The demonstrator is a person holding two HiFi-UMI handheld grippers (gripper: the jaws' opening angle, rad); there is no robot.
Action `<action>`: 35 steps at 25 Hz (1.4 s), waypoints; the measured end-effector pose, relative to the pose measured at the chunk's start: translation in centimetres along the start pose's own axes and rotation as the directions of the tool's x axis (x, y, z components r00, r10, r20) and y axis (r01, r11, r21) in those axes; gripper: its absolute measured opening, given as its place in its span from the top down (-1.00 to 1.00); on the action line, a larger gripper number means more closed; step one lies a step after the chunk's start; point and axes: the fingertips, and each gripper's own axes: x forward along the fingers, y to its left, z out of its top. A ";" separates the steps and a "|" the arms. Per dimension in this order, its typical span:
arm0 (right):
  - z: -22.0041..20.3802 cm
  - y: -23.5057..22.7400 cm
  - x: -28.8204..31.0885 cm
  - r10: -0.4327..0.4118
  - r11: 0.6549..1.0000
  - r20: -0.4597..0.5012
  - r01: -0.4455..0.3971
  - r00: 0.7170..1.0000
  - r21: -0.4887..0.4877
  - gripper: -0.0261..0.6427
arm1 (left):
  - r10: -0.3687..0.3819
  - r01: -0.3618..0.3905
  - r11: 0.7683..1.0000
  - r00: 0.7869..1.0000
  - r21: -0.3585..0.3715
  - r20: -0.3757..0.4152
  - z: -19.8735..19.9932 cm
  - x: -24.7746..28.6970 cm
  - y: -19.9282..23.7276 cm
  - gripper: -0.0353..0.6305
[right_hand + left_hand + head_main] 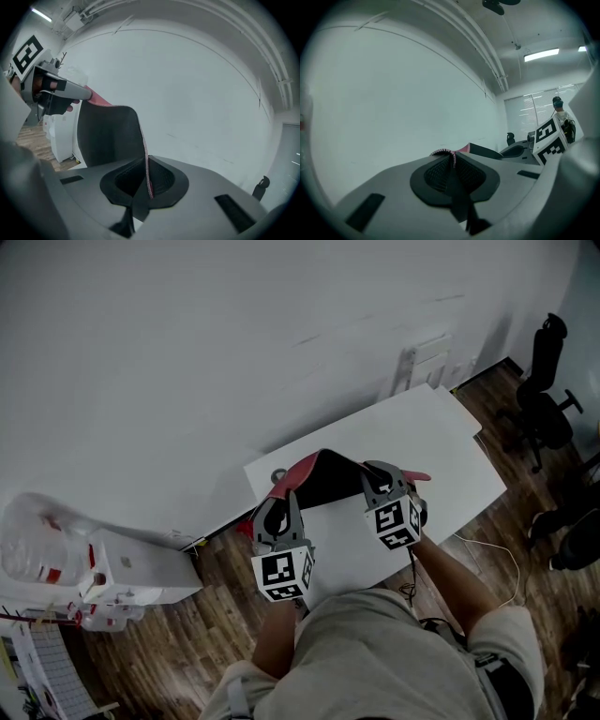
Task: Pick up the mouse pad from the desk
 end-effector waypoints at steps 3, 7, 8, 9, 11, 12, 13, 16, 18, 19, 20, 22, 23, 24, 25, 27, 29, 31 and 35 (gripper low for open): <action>1.7 -1.3 0.0 -0.045 0.999 0.040 0.044 0.998 0.005 0.77 | 0.000 -0.002 0.999 0.999 0.043 0.046 1.7 -0.2 -0.2 0.80; 3.8 -3.1 -0.2 -0.108 0.994 0.086 0.105 0.990 0.034 0.77 | -0.012 0.005 0.997 0.994 0.071 0.106 3.8 -0.1 -0.7 0.80; 4.4 -3.4 -0.2 -0.120 0.992 0.097 0.116 0.988 0.045 0.77 | -0.014 0.003 0.996 0.992 0.087 0.122 4.4 0.0 -0.8 0.80; 4.9 -3.7 -0.3 -0.131 0.991 0.109 0.126 0.985 0.054 0.77 | -0.016 0.001 0.994 0.990 0.108 0.140 5.1 0.0 -1.0 0.80; 5.9 -4.2 -0.6 -0.148 0.987 0.141 0.138 0.979 0.077 0.77 | -0.024 -0.003 0.989 0.984 0.150 0.178 6.4 0.0 -1.5 0.80; 6.4 -4.4 -0.8 -0.154 0.986 0.158 0.141 0.975 0.092 0.77 | -0.025 -0.007 0.986 0.981 0.164 0.193 6.9 0.0 -1.6 0.80; 6.8 -4.5 -1.0 -0.160 0.984 0.173 0.143 0.972 0.104 0.77 | -0.021 -0.014 0.985 0.979 0.170 0.203 7.4 0.0 -1.7 0.80; 8.1 -4.8 -2.1 -0.180 0.980 0.213 0.156 0.960 0.124 0.77 | 0.009 -0.042 0.986 0.980 0.161 0.199 8.3 -0.4 -1.5 0.80; 9.0 -4.9 -2.9 -0.196 0.977 0.242 0.167 0.950 0.134 0.77 | 0.025 -0.055 0.986 0.982 0.154 0.189 8.7 -0.7 -1.2 0.80; 9.6 -4.9 -3.3 -0.204 0.975 0.258 0.173 0.944 0.138 0.77 | 0.027 -0.058 0.986 0.981 0.158 0.190 9.0 -0.7 -1.1 0.80; 10.2 -5.0 -3.7 -0.212 0.974 0.275 0.179 0.938 0.141 0.77 | 0.026 -0.059 0.985 0.980 0.164 0.197 9.3 -0.8 -1.1 0.80; 11.2 -5.0 -4.5 -0.224 0.972 0.303 0.187 0.926 0.145 0.77 | 0.021 -0.062 0.981 0.975 0.182 0.220 9.9 -0.9 -1.3 0.80; 11.6 -5.0 -4.9 -0.227 0.971 0.313 0.189 0.922 0.149 0.77 | 0.017 -0.062 0.980 0.973 0.190 0.230 10.1 -1.0 -1.5 0.80; 11.9 -5.0 -5.3 -0.231 0.970 0.321 0.190 0.919 0.153 0.77 | 0.012 -0.060 0.979 0.971 0.196 0.238 10.3 -1.1 -1.8 0.80; 12.1 -5.0 -5.6 -0.234 0.969 0.325 0.192 0.916 0.156 0.77 | 0.006 -0.056 0.978 0.970 0.201 0.244 10.4 -1.2 -2.0 0.80; 12.3 -4.9 -6.3 -0.240 0.967 0.327 0.196 0.914 0.162 0.77 | -0.008 -0.043 0.979 0.968 0.197 0.250 10.6 -1.4 -2.4 0.80; 12.4 -5.0 -6.9 -0.251 0.964 0.325 0.205 0.912 0.169 0.77 | -0.022 -0.026 0.983 0.967 0.183 0.252 10.8 -1.6 -2.6 0.80; 12.4 -5.0 -7.4 -0.261 0.961 0.324 0.214 0.909 0.174 0.77 | -0.032 -0.014 0.984 0.967 0.178 0.253 10.9 -1.6 -2.8 0.80; 12.3 -5.1 -8.4 -0.273 0.957 0.318 0.223 0.908 0.183 0.77 | -0.050 0.004 0.985 0.965 0.173 0.256 10.9 -1.9 -3.5 0.80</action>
